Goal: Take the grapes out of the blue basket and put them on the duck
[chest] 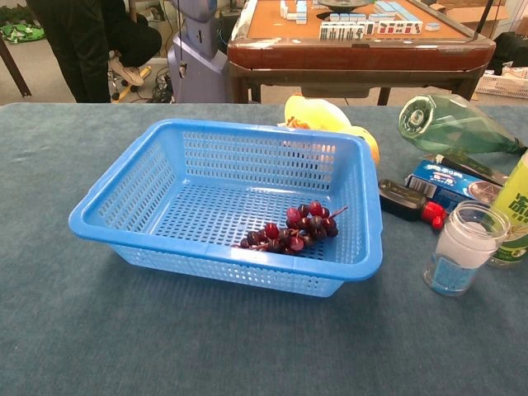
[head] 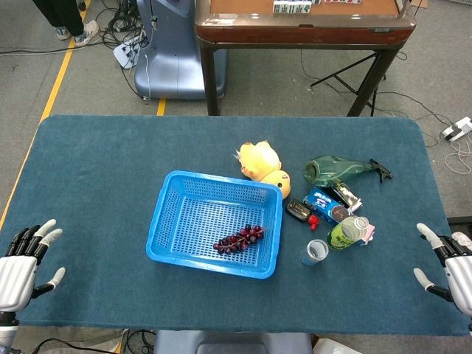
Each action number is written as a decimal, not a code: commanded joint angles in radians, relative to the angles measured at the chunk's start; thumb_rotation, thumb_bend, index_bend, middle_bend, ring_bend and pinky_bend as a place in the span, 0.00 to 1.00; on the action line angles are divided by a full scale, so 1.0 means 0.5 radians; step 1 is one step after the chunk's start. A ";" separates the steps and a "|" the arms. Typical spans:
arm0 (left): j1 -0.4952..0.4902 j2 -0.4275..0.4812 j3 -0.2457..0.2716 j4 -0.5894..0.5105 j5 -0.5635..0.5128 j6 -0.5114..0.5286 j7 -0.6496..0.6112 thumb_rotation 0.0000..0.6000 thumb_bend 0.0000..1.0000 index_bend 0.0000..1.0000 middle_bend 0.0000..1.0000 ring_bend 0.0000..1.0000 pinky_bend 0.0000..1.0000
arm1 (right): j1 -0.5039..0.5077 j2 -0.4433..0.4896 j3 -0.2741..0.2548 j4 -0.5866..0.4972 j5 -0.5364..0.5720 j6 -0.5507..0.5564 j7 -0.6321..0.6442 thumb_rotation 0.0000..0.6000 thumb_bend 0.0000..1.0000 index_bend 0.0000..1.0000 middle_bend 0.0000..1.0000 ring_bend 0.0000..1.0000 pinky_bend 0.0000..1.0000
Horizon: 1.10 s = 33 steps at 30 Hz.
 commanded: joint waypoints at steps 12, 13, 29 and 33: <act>0.026 0.009 0.008 0.003 0.004 0.038 -0.023 1.00 0.31 0.21 0.09 0.08 0.05 | 0.053 0.110 -0.004 -0.123 -0.171 -0.005 0.023 1.00 0.26 0.12 0.28 0.28 0.44; 0.029 0.011 0.007 0.004 0.001 0.042 -0.025 1.00 0.31 0.21 0.09 0.08 0.05 | 0.069 0.138 -0.001 -0.159 -0.197 -0.011 0.009 1.00 0.26 0.12 0.28 0.28 0.44; 0.069 -0.006 0.028 0.028 0.020 0.084 -0.048 1.00 0.31 0.21 0.09 0.08 0.05 | 0.966 0.387 0.366 -0.860 -0.178 -1.042 -0.207 1.00 0.25 0.12 0.28 0.28 0.44; 0.081 -0.007 0.029 0.029 0.017 0.097 -0.047 1.00 0.31 0.21 0.09 0.08 0.05 | 1.216 0.240 0.487 -0.855 0.045 -1.339 -0.253 1.00 0.25 0.13 0.28 0.28 0.44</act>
